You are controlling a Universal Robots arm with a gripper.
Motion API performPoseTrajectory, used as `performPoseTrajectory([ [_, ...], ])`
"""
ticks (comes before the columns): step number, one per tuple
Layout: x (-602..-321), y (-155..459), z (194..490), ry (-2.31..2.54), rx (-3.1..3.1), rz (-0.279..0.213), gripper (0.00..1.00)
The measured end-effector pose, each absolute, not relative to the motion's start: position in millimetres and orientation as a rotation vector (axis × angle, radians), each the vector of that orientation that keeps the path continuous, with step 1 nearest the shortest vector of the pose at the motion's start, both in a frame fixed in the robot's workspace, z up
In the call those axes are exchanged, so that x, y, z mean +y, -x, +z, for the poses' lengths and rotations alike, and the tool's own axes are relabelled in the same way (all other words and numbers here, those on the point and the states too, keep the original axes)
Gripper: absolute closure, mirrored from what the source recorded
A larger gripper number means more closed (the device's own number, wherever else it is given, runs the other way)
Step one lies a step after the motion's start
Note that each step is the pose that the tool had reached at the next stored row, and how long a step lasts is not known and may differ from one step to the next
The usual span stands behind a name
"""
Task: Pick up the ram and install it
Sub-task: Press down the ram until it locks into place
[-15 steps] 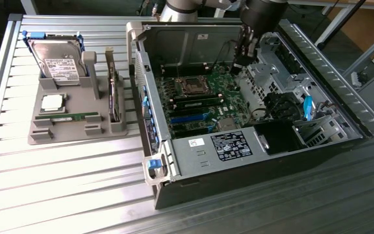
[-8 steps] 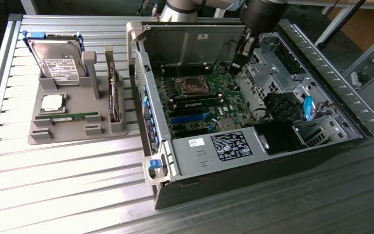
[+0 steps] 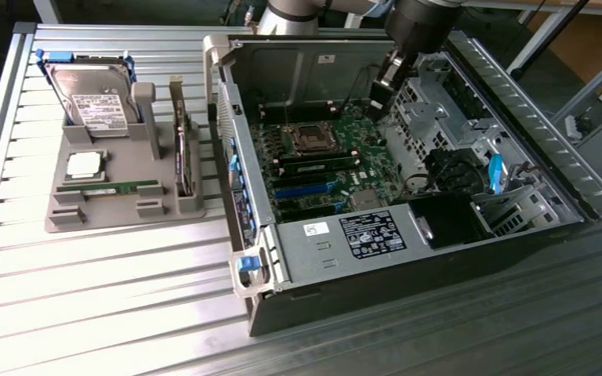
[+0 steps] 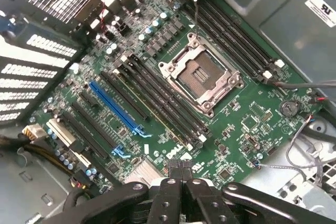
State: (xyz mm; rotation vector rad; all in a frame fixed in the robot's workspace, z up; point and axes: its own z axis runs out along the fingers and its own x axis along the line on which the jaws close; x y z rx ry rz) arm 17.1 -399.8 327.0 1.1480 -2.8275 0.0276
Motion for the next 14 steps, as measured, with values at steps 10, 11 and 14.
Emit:
performPoseTrajectory([
  [10,-399.8,-17.1,325.8,-0.839,-2.931,0.020,0.91],
  [11,-399.8,-17.1,325.7,-0.809,-2.939,0.019,0.91],
  [14,-399.8,-17.1,325.3,-0.710,-2.964,0.016,0.91],
])
